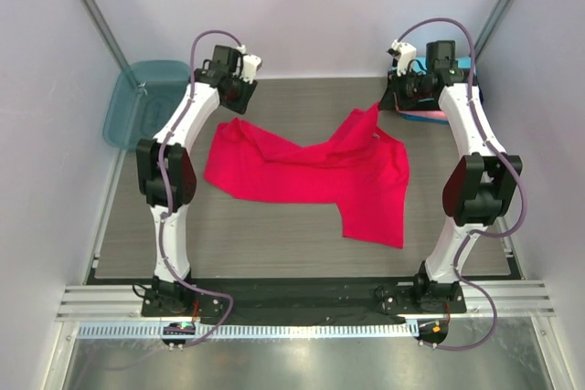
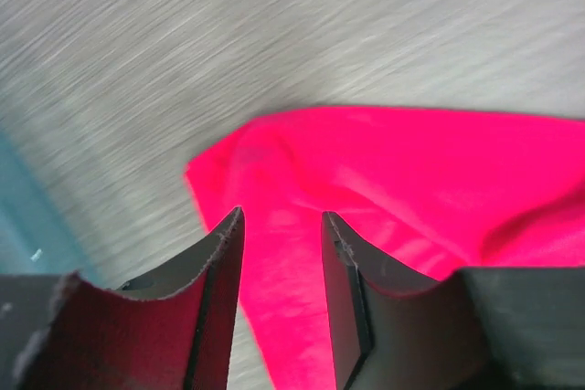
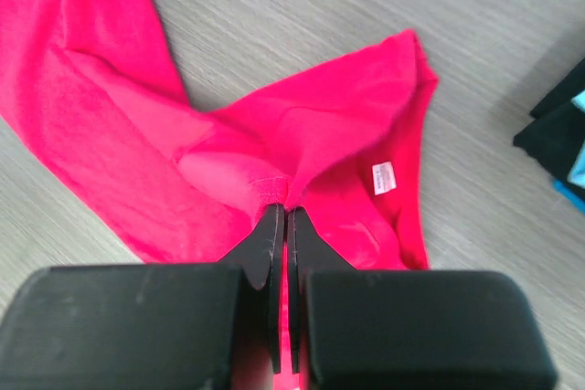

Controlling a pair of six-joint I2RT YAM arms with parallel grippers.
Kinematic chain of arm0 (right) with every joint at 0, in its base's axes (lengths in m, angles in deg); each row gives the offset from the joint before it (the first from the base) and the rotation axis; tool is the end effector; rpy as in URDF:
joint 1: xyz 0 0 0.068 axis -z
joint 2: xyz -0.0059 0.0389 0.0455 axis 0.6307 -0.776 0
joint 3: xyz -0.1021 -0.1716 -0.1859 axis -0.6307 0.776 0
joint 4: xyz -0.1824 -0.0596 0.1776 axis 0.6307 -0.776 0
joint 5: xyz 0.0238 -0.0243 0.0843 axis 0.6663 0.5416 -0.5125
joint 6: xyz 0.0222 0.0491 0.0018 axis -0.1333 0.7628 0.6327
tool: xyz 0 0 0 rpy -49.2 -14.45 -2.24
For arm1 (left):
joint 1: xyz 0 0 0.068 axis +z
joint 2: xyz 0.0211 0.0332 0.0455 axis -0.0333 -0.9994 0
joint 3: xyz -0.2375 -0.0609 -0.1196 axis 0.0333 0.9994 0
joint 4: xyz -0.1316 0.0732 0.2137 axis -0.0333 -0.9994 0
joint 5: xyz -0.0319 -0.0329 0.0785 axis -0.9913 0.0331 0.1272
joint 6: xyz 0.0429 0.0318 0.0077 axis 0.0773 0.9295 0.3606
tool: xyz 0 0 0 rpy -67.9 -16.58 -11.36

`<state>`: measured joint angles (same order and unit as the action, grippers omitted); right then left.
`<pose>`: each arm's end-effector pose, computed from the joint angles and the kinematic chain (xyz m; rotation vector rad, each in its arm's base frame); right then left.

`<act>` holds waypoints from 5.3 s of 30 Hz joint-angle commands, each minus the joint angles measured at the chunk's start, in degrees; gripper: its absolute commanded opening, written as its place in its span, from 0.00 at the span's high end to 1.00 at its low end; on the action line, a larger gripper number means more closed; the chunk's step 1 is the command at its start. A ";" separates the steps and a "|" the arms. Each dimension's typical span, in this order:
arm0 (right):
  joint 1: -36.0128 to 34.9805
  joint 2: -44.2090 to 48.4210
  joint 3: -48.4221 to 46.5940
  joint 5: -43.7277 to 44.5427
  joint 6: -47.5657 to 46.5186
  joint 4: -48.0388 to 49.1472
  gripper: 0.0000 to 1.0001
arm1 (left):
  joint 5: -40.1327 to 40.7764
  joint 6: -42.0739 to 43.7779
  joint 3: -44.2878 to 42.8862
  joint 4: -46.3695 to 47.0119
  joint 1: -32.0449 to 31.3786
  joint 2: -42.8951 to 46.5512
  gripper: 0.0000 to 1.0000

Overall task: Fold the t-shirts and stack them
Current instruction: Flatten the tshirt out

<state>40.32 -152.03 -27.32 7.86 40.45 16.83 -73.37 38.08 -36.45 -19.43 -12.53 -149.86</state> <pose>0.4149 0.0115 0.3342 -0.6323 2.2060 0.5430 0.4670 -0.1233 0.2891 0.6033 2.3698 -0.1157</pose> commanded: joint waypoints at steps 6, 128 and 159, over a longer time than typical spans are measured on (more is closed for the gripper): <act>-0.16 0.23 1.21 -1.45 1.60 1.44 0.99 | 6.99 -2.21 12.88 2.09 1.86 10.76 0.63; -6.31 4.10 7.37 6.37 -2.27 1.44 0.99 | -1.29 1.46 -1.60 -1.44 6.44 -13.47 0.75; -4.21 7.79 -7.56 13.84 3.96 5.57 0.99 | -4.19 2.60 5.15 -3.81 7.14 17.45 1.00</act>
<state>34.77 -149.98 -30.14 18.04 40.58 18.19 -77.33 39.63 -33.78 -21.90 -5.84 -138.43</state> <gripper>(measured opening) 0.036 0.010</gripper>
